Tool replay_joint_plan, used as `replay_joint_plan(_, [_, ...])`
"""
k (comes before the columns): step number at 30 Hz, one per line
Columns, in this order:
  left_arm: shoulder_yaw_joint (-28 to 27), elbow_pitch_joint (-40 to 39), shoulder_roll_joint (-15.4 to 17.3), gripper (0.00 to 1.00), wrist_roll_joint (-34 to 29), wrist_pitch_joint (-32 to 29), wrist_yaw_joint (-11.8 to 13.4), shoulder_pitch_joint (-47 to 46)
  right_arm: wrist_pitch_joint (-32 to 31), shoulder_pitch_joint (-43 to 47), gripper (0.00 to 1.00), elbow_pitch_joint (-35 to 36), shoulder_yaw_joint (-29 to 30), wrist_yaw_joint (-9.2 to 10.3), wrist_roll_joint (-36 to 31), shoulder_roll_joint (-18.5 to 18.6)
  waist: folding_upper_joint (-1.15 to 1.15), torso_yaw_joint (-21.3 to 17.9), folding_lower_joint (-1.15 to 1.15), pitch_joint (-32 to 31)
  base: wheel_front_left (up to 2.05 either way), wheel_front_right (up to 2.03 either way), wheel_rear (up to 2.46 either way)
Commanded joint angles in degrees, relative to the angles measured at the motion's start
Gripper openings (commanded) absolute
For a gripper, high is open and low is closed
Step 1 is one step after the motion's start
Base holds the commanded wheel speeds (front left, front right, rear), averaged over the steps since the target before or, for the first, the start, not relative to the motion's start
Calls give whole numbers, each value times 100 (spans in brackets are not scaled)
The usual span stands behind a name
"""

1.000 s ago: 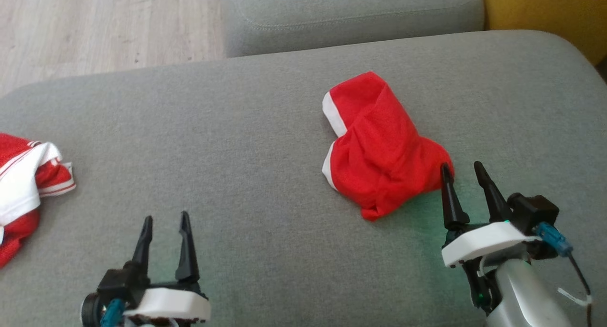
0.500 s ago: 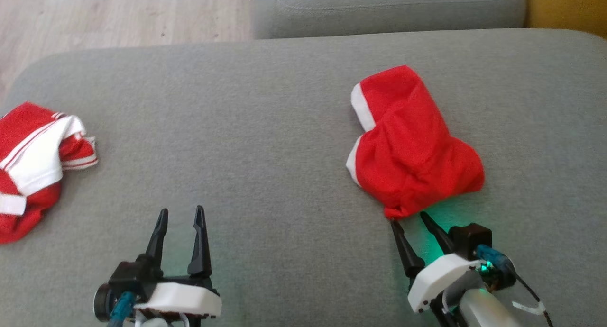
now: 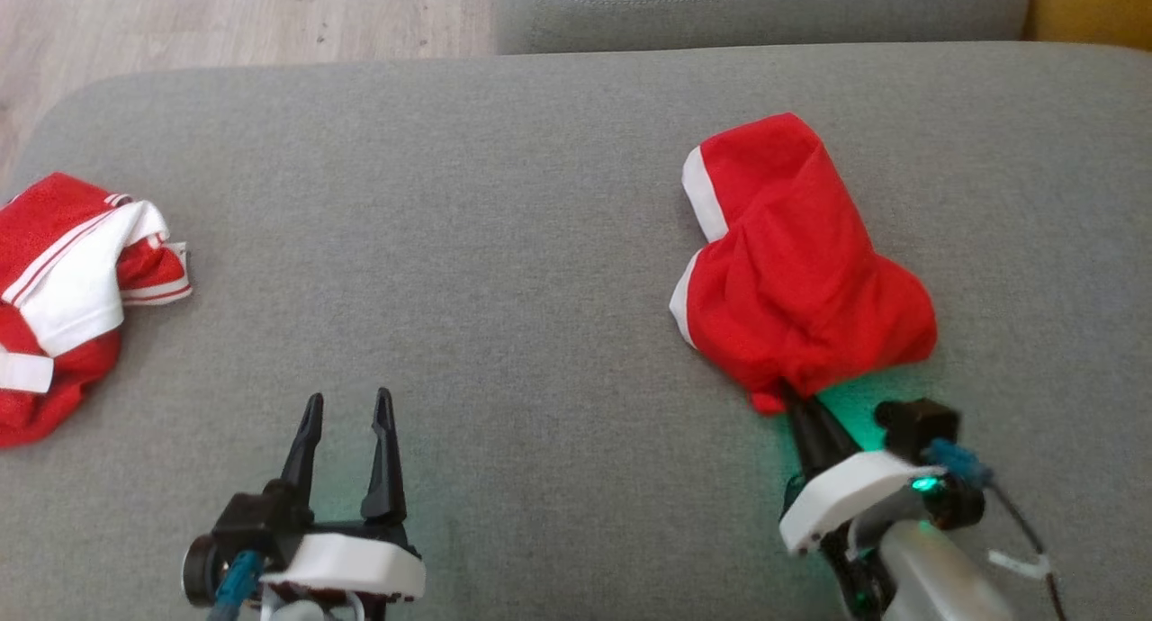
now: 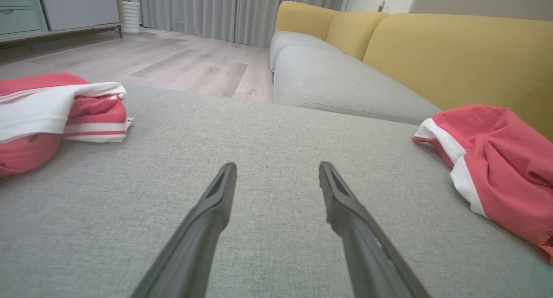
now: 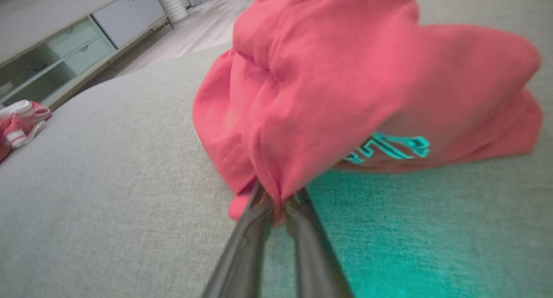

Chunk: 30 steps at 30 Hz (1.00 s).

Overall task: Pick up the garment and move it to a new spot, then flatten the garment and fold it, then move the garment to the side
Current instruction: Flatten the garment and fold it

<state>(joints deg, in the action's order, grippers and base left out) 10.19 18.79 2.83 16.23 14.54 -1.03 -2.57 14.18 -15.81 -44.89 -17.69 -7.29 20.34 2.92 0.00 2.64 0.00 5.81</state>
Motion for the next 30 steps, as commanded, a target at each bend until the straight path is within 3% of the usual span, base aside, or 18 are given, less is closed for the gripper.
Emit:
replay_joint_plan(1, [-109,-137,5,100,66,46,12,-286,77,-80,0,318,5,-20,138,-4,0,-34,0,-4,0,0,0])
replay_joint_plan(7, [-135,-157,5,100,113,46,45,-255,80,-77,0,1823,824,-20,46,48,0,-230,0,-22,0,0,0])
replay_joint_plan(14, [-100,-82,5,100,178,46,2,-263,79,-988,0,3032,1064,-20,-355,667,0,-302,0,-131,0,0,0])
replay_joint_plan(19, [61,-15,5,100,270,46,-19,-293,-85,-1511,0,3100,657,-20,-353,804,0,-131,0,-188,0,0,0])
replay_joint_plan(25, [251,98,5,100,350,46,15,-239,-205,-2333,0,3079,-849,-20,101,301,0,315,0,-192,0,0,0])
replay_joint_plan(30, [255,112,5,100,363,46,35,-158,-96,-2762,0,3064,-1143,-20,452,109,0,492,0,-164,0,0,0])
